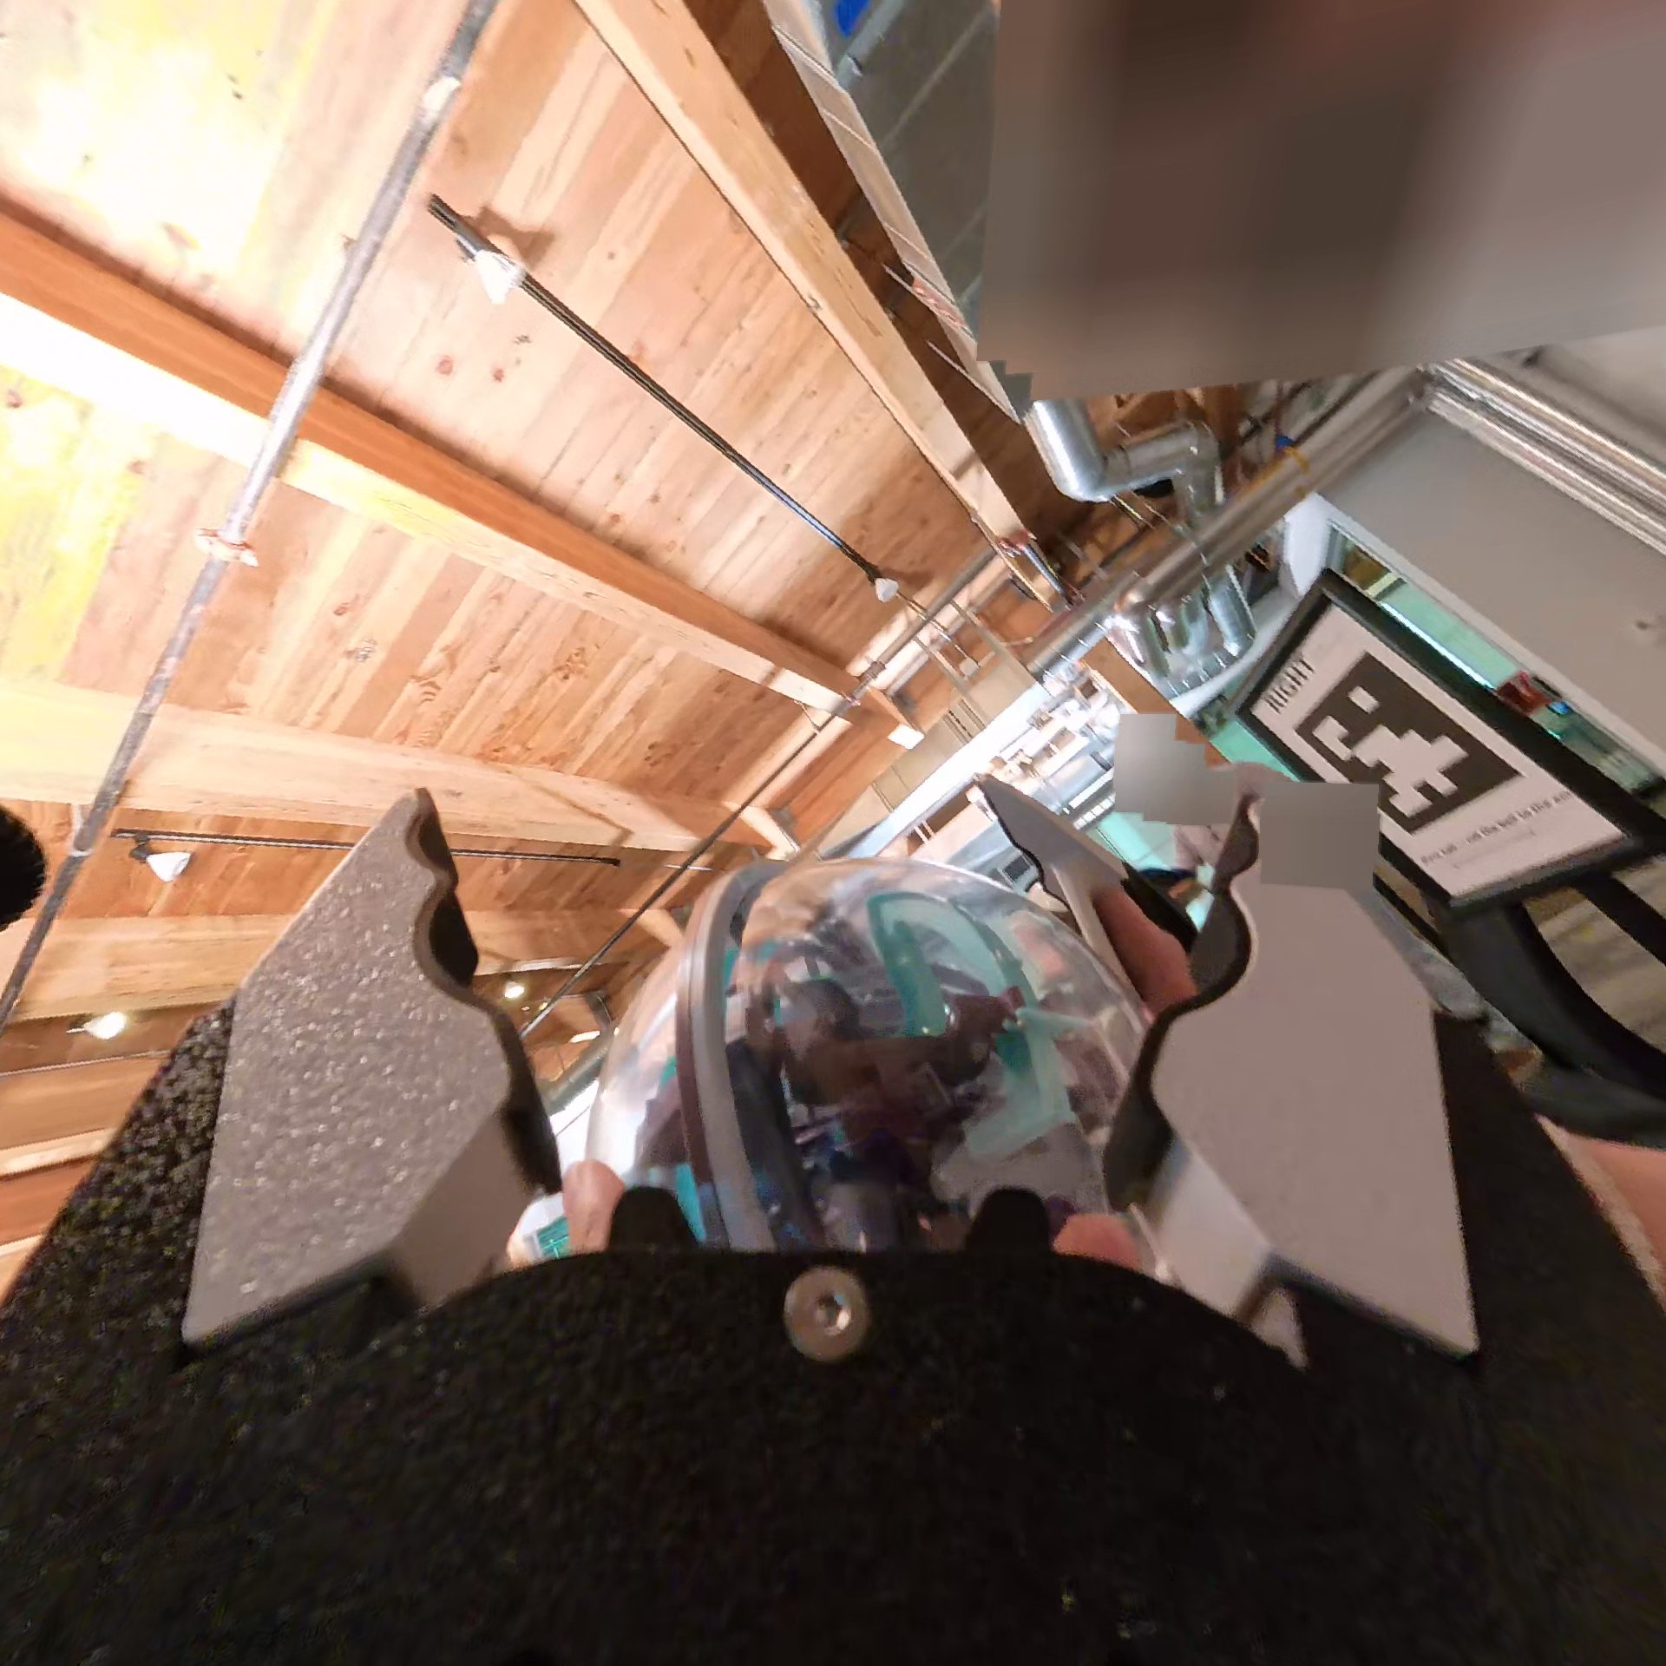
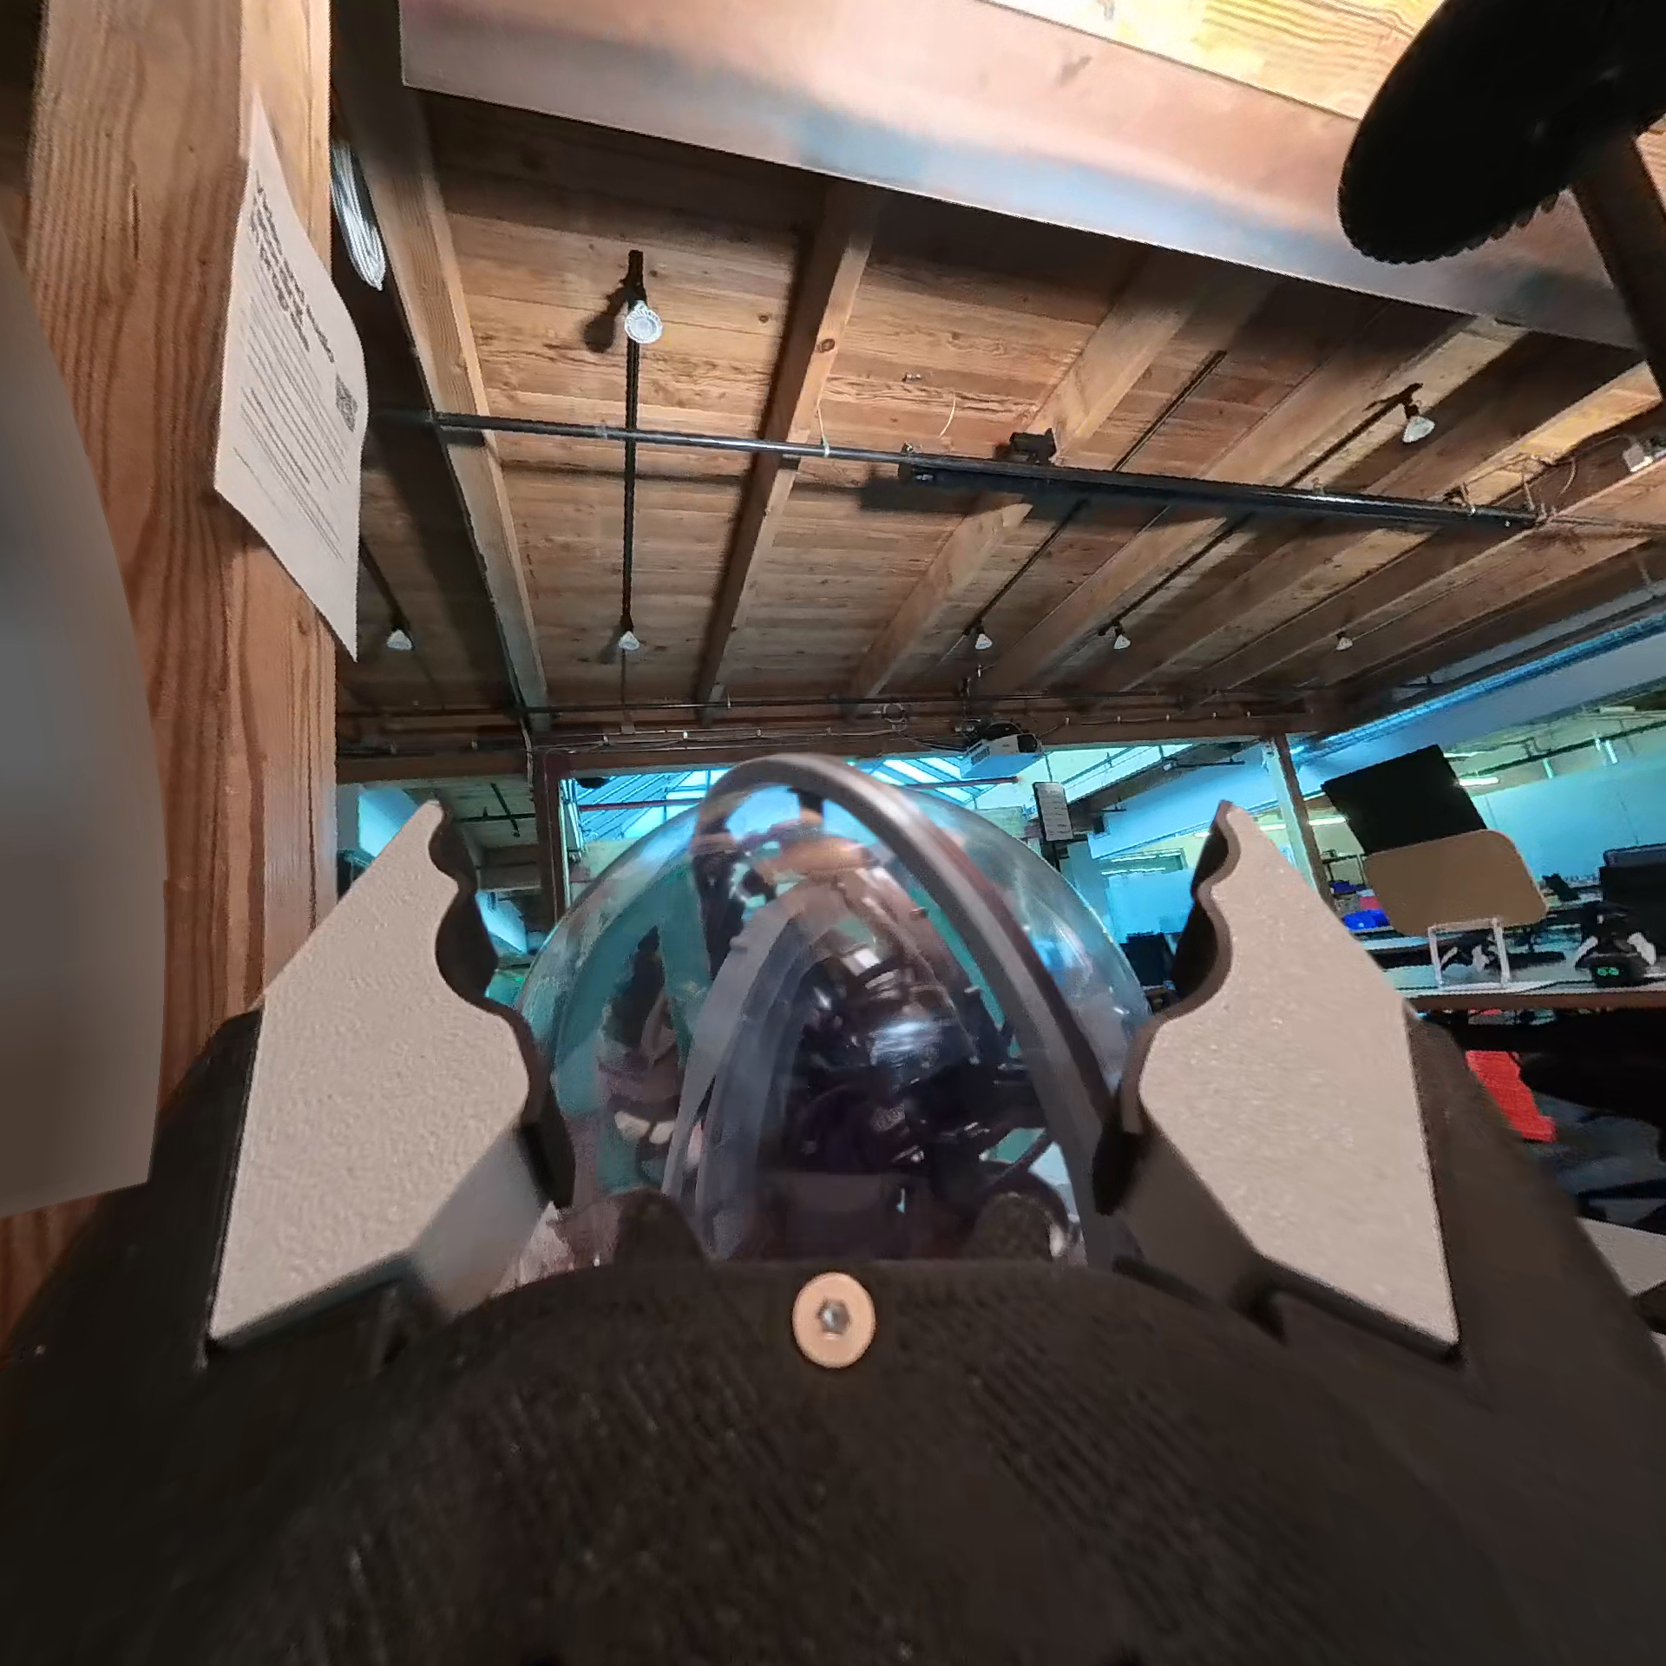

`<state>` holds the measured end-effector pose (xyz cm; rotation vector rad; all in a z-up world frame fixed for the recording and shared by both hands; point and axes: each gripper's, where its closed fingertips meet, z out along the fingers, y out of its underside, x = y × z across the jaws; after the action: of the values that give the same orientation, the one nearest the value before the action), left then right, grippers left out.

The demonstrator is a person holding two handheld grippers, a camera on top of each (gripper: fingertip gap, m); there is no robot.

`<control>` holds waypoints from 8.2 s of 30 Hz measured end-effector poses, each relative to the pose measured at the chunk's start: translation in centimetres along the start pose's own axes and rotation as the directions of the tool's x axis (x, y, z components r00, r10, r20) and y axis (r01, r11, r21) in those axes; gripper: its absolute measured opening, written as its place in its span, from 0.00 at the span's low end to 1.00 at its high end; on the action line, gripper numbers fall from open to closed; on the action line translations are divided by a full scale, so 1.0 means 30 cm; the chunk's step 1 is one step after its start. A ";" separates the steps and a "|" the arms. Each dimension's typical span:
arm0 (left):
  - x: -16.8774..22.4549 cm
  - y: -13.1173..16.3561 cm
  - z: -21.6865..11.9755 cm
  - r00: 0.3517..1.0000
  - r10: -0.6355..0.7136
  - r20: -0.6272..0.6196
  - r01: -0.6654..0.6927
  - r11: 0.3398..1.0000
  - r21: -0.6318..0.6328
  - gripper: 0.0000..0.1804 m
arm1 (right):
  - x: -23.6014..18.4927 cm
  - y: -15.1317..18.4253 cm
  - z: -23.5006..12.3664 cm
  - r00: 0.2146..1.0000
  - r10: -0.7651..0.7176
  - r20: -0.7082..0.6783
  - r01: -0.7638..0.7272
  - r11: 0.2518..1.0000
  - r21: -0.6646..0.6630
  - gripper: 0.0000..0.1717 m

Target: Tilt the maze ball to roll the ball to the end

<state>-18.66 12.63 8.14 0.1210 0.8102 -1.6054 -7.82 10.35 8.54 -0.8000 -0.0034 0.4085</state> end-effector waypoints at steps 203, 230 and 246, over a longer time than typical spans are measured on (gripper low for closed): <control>0.197 0.193 0.046 0.580 0.733 -0.356 -0.813 0.552 -0.186 0.87 | -0.262 -0.130 -0.024 0.887 -0.451 0.100 0.418 0.876 0.241 0.52; 0.223 0.149 0.055 0.386 0.873 -0.299 -0.922 0.374 -0.098 0.87 | -0.387 -0.131 -0.106 0.786 -0.564 0.253 0.433 0.794 0.426 0.46; 0.180 0.173 0.042 0.504 0.810 -0.301 -0.864 0.476 -0.164 0.87 | -0.344 -0.100 -0.045 0.807 -0.567 0.164 0.501 0.805 0.317 0.49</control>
<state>-14.71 7.55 4.10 0.3985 0.9175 -0.4965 -16.07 3.85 11.24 -0.4495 -0.4046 -0.0414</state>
